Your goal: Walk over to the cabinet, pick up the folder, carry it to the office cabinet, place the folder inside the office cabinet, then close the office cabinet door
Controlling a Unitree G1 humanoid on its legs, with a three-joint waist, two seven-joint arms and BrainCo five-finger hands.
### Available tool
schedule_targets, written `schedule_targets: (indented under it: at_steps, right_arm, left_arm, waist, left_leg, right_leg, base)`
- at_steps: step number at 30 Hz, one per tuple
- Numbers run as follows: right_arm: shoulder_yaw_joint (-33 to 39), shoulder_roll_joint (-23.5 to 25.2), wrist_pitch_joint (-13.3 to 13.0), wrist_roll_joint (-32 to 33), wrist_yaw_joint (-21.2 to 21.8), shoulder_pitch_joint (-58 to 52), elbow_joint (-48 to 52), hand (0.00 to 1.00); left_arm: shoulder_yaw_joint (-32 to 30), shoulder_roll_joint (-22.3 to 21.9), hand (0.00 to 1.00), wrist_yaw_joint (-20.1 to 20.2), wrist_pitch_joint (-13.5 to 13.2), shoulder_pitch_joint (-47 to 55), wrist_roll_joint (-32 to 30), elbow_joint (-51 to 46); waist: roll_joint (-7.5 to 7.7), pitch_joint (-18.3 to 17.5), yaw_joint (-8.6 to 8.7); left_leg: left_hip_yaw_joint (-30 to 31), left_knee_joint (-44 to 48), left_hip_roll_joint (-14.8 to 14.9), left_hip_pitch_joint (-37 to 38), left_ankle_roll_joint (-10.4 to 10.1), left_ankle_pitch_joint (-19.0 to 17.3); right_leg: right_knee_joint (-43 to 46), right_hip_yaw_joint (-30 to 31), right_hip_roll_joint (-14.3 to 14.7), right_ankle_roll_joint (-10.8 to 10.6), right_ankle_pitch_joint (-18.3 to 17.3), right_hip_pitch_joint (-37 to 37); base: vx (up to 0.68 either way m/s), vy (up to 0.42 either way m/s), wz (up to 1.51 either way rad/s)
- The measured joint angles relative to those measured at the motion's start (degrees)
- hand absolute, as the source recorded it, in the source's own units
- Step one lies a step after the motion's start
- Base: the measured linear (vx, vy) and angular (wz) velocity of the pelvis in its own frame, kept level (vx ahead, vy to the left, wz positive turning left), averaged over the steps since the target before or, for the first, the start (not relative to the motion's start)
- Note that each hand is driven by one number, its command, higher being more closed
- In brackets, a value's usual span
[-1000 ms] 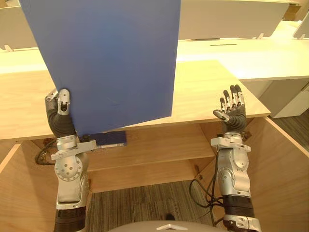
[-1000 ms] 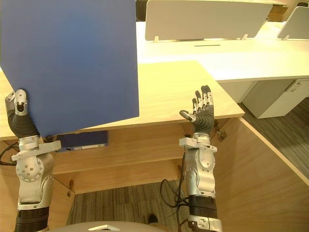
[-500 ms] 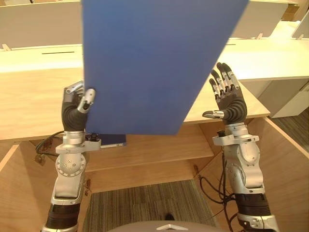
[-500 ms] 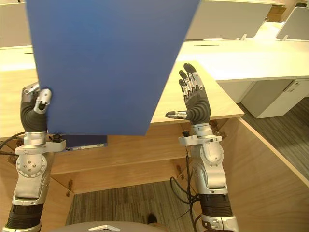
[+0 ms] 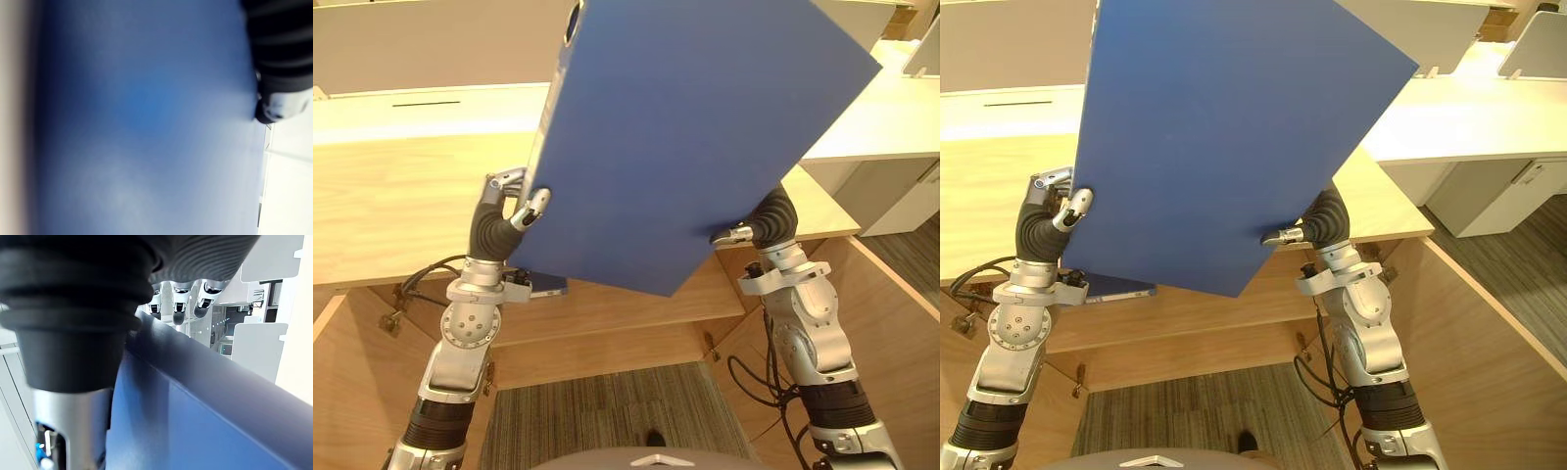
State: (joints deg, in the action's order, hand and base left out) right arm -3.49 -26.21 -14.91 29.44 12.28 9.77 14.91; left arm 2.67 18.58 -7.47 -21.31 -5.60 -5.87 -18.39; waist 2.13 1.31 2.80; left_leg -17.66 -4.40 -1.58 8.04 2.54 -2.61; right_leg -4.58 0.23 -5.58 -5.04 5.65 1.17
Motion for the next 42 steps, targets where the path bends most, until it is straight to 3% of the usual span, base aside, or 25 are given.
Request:
schedule_targets:
  at_steps: [16,23,42]
  right_arm:
    - [-9.31,-8.06,1.66,1.73,1.56,4.48,-2.00,0.00]
    - [-9.85,-8.10,2.37,1.32,0.93,4.64,-2.68,0.00]
    - [-9.39,3.41,2.05,-7.33,-8.58,11.18,-5.23,0.00]
  left_arm:
    - [1.05,2.12,1.00,-1.15,-0.30,-0.51,1.25,0.21]
    - [2.08,2.22,1.00,-1.53,-0.29,-0.49,1.31,0.22]
    - [2.11,-3.78,1.00,-6.04,-0.01,2.91,4.15,0.19]
  waist:
    - [0.14,-0.09,-0.53]
    - [0.26,-0.20,-0.70]
    - [0.56,-0.53,-1.07]
  left_leg:
    - [-0.57,0.00,-0.01,-0.38,-0.01,-0.01]
    - [-0.24,0.21,-0.03,-0.98,0.07,0.05]
    - [1.50,0.03,-0.08,-2.48,0.19,0.84]
  right_leg:
    - [0.00,0.59,0.00,-0.13,0.23,-0.65]
    - [0.01,0.35,-0.03,-0.16,0.34,-0.98]
    - [0.01,-1.25,-0.22,-0.12,0.35,-1.73]
  base:
    - [-0.03,-0.026,-0.02]
    - [-0.03,-0.028,0.02]
    - [-0.02,-0.022,0.04]
